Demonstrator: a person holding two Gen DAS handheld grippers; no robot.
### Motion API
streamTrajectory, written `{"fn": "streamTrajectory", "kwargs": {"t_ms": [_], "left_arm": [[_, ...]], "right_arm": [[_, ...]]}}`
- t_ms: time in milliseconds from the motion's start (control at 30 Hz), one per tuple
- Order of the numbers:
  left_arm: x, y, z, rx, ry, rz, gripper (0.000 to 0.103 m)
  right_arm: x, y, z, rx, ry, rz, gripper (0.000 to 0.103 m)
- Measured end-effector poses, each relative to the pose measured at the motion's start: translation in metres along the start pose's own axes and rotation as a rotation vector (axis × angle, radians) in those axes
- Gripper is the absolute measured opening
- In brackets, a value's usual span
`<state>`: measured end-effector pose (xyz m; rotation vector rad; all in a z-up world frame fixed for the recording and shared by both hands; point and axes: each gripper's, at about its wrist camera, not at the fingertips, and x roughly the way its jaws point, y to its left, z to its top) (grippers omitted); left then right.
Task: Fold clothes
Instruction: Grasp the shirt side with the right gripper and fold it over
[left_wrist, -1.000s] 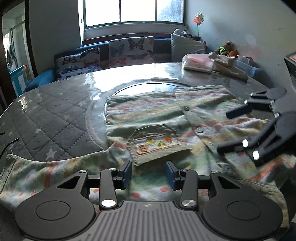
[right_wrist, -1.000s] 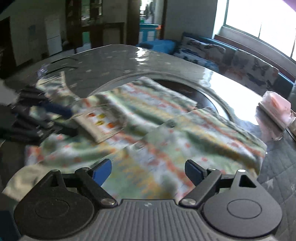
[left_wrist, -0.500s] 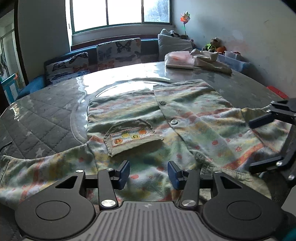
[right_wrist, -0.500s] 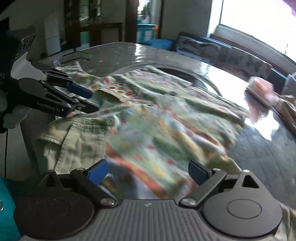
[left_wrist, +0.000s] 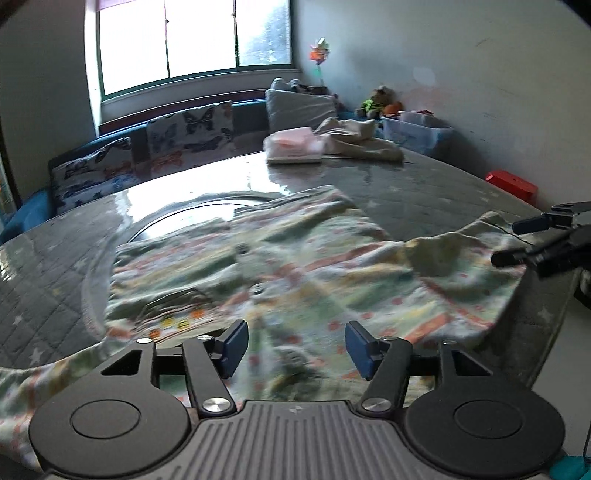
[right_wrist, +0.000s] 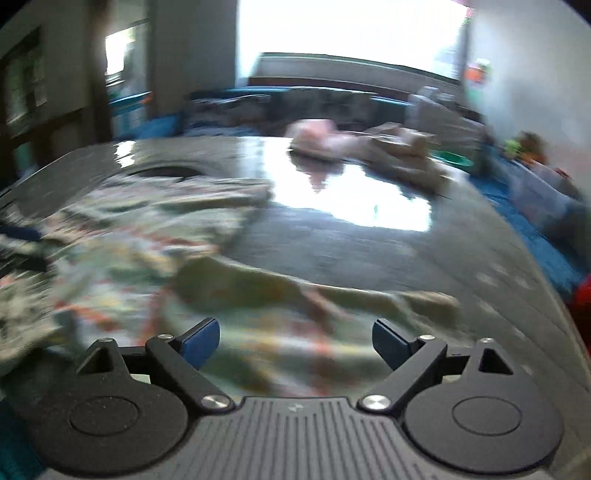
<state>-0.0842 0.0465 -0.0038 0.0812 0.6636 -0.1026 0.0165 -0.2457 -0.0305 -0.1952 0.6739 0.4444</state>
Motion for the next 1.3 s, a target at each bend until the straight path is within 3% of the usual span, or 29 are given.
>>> {"fn": "streamTrajectory", "kwargs": {"t_ms": [200,333,767,1100,1300], "left_arm": [[0.004,-0.018,0.003,0.027,0.004,-0.032,0.063],[0.011,-0.032,0.004,0.04,0.014,-0.064,0.063],[0.019,-0.064,-0.005,0.119,0.049,-0.2,0.062],[0.031,-0.085,-0.003,0.172,0.068,-0.296,0.063],[0.028,-0.101,-0.009,0.234,0.06,-0.371,0.069]], "right_arm": [[0.001,-0.047,-0.012,0.133,-0.008,-0.155,0.082],[0.006,-0.068,-0.018,0.193,0.011,-0.208,0.075],[0.002,-0.085,-0.029,0.236,0.018,-0.263,0.067],[0.006,-0.081,-0.026,0.247,0.021,-0.234,0.067],[0.003,-0.086,-0.028,0.267,0.021,-0.255,0.065]]}}
